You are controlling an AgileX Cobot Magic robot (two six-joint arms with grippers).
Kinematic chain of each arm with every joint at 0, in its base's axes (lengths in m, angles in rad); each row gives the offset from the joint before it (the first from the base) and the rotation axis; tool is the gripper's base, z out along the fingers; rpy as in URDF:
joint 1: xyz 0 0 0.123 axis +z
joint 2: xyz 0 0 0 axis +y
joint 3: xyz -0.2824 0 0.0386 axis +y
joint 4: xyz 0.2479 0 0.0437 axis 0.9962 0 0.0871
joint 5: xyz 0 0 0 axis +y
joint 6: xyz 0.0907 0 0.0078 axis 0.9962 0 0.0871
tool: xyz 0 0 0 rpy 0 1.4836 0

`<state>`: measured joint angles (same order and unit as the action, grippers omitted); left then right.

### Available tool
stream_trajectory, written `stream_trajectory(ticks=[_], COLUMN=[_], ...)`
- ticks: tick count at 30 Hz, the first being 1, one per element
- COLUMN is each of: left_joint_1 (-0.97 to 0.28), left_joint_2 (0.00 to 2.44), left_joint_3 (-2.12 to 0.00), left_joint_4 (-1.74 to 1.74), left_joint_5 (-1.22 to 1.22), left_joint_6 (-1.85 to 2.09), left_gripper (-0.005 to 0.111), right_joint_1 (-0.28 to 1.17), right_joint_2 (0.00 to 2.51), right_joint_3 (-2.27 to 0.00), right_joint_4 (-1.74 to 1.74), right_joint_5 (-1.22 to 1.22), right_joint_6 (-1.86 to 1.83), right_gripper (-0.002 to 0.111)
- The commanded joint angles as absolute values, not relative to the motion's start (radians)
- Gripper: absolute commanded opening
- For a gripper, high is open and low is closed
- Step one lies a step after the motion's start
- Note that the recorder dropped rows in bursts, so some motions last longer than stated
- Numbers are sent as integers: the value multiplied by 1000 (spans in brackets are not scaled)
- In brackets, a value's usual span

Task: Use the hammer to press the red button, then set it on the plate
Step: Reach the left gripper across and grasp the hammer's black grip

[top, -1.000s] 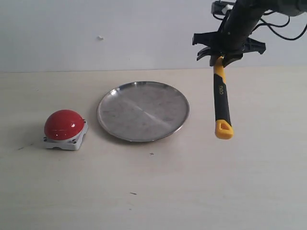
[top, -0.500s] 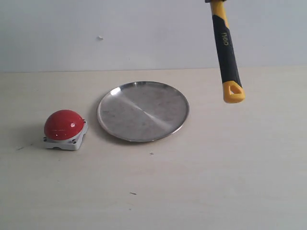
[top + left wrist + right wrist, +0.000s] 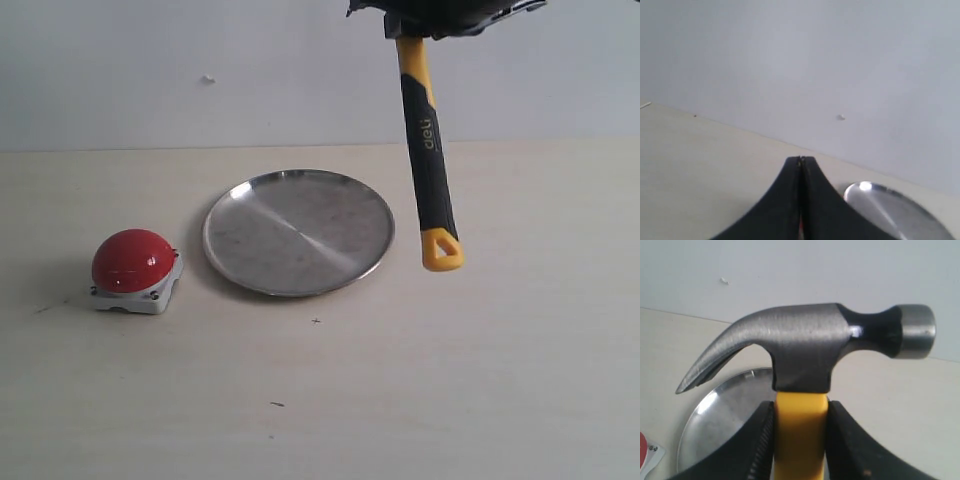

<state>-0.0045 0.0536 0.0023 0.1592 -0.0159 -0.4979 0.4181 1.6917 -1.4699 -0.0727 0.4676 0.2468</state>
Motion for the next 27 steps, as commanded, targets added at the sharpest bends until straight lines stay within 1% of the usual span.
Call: stream_trajectory(ticks=[1, 4, 8, 12, 14, 19, 21, 23, 25, 27], left_joint_1=[-1, 0, 0, -1, -1, -1, -1, -24, -69, -134], left_joint_2=[48, 74, 214, 480, 653, 1084, 1227, 1363, 1464, 1556], left_joint_3=[0, 0, -14, -157, -258, -484, -559, -623, -681, -736], left_joint_4=[172, 240, 279, 318, 405, 859, 999, 1050, 1058, 1063], left_joint_5=[-181, -306, -473, -509, -539, -706, -807, -907, -934, -925], left_joint_6=[-731, -861, -916, -881, -904, -1212, -1328, -1339, -1301, -1235], left_gripper=[0, 0, 0, 0, 0, 1, 7, 21, 36, 48], right_joint_1=[419, 419, 419, 419, 419, 419, 419, 419, 419, 419], right_joint_2=[1655, 1653, 1653, 1653, 1651, 1651, 1651, 1651, 1651, 1651], right_joint_3=[-1408, -1400, -1400, -1400, -1400, -1400, -1400, -1400, -1400, -1400], right_joint_4=[-76, -76, -76, -76, -70, -53, -53, -50, -48, -34], right_joint_5=[277, 264, 252, 252, 252, 258, 266, 269, 269, 269], right_joint_6=[248, 248, 248, 248, 248, 245, 245, 245, 245, 241], right_gripper=[0, 0, 0, 0, 0, 0, 0, 0, 0, 0])
